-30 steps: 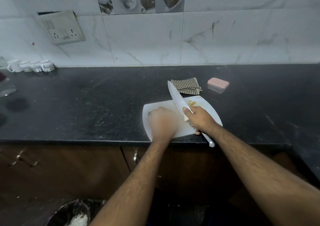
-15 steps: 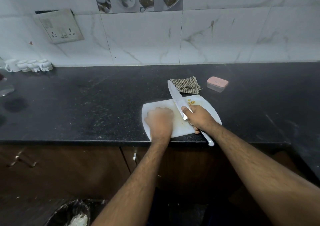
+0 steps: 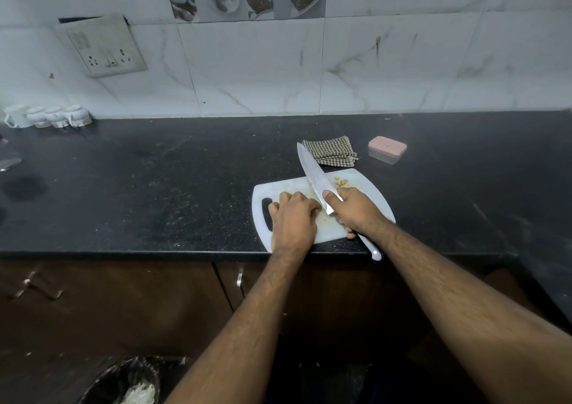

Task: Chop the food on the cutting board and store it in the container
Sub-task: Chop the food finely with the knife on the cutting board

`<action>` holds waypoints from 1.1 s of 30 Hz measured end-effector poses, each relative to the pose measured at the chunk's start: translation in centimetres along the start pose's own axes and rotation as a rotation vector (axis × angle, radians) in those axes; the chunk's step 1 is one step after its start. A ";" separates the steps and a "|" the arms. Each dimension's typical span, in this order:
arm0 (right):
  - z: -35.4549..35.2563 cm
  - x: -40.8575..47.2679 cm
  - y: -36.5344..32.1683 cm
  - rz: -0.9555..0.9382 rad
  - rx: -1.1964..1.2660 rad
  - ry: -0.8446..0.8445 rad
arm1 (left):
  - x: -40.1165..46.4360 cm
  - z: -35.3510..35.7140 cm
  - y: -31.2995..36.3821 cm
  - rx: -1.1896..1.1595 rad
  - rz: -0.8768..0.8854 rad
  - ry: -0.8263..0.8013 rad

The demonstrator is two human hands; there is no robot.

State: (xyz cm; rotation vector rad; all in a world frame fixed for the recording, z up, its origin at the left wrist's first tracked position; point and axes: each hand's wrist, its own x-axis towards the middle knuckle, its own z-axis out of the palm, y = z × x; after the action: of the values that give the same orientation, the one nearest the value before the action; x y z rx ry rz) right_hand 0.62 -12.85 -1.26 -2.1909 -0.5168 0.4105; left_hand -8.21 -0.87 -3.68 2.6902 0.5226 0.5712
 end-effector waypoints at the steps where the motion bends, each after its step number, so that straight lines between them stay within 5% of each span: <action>1: 0.0 0.0 0.0 -0.002 -0.001 0.000 | 0.0 -0.1 0.0 -0.010 0.007 -0.020; 25: 0.2 0.2 0.2 -0.014 0.006 0.004 | 0.3 0.3 -0.9 -0.318 -0.220 0.077; 33: 0.1 0.2 0.2 -0.013 -0.010 0.005 | 0.1 0.2 -0.5 -0.248 -0.182 0.088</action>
State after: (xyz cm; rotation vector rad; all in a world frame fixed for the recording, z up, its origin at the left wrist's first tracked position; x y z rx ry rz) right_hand 0.78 -12.79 -1.51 -2.1970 -0.5310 0.3964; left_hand -8.16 -0.45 -4.06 2.3635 0.6655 0.6580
